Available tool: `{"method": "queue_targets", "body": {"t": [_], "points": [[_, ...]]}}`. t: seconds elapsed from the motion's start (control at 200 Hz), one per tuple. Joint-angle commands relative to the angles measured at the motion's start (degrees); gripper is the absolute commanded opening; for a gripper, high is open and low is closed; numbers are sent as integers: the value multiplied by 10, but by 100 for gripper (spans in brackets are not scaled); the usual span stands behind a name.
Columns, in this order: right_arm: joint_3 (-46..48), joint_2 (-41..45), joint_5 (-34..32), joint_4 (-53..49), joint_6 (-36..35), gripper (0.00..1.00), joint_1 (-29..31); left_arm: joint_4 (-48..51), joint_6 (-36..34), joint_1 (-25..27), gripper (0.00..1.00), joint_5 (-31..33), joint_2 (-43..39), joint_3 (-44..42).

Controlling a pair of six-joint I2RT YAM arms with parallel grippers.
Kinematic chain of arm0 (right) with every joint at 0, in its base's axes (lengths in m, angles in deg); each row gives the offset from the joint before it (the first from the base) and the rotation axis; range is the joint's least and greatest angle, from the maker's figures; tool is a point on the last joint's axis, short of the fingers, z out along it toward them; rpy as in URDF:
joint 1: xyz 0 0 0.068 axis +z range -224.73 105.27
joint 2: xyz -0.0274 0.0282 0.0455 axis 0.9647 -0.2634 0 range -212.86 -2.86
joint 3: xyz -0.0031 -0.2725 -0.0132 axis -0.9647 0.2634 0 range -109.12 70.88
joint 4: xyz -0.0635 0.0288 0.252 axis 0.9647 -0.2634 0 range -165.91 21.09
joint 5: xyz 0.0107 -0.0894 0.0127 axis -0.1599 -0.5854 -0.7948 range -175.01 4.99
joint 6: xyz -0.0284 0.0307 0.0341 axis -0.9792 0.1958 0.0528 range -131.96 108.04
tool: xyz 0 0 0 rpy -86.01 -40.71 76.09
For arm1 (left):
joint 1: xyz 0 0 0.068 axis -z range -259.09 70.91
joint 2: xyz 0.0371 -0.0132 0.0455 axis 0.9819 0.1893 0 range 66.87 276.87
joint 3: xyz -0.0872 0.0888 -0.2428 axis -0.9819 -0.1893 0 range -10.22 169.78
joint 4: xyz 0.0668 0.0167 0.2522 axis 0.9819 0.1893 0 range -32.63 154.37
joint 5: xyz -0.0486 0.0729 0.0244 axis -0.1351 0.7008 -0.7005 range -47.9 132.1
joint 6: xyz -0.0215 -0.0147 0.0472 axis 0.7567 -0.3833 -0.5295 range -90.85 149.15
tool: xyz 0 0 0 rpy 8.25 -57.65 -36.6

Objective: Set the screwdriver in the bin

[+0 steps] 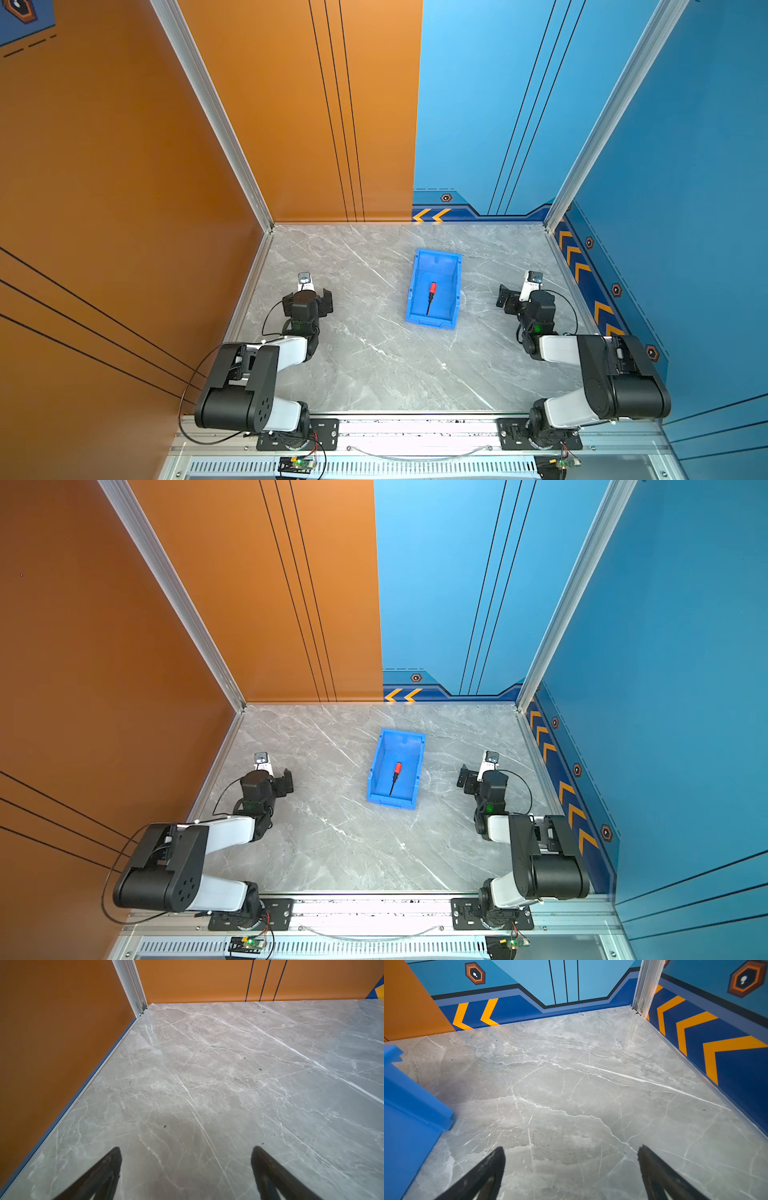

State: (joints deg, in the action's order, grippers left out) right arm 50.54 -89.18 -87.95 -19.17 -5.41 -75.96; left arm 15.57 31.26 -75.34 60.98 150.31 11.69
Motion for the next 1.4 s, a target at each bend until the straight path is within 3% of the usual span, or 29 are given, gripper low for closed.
{"method": "queue_targets", "body": {"t": [0.0, 0.315, 1.397], "points": [[14, -26, 2, 75, -1, 100, -3, -51, -11, -3, 98, -14, 24, 12], [-3, -23, -59, 36, -16, 100, 24, -90, -10, -6, 98, -21, 48, 1], [-10, -24, -82, 25, -25, 100, 36, -124, -20, -1, 98, -21, 62, -8]]}}
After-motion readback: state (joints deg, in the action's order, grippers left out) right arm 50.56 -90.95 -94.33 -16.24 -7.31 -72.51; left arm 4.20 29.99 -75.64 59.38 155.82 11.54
